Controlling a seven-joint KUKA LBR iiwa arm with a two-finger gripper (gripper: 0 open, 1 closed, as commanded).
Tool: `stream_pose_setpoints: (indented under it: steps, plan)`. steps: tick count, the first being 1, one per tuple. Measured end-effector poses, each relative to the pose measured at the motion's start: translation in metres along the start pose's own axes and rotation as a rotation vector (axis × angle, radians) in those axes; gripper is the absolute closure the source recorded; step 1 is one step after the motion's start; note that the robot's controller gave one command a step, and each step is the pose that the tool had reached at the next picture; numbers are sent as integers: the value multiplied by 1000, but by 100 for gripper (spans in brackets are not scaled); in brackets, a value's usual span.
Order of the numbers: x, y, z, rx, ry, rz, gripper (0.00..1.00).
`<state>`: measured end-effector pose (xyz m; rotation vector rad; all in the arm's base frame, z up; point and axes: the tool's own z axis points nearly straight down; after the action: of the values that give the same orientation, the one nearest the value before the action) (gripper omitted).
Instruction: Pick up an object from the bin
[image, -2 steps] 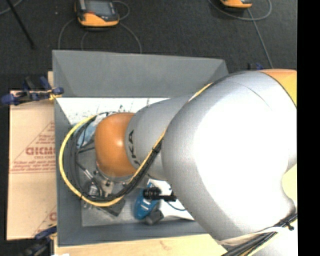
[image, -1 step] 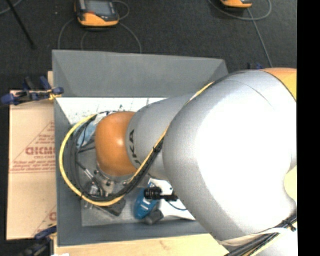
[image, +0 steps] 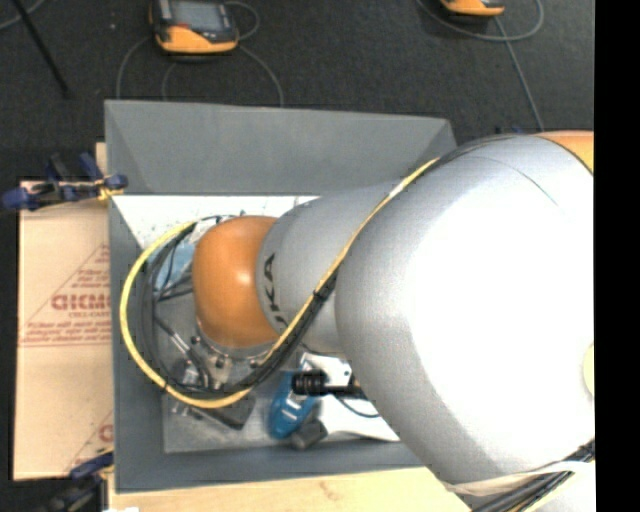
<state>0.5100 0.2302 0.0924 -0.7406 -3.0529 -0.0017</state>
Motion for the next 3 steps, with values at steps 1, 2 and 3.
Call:
stream_pose_setpoints:
  steps: [1,2,3]
  plan:
    - [-1,1,-7,-2,-3,0,100]
    - [-1,0,-12,-2,-3,0,100]
    - [-1,0,-18,1,0,0,100]
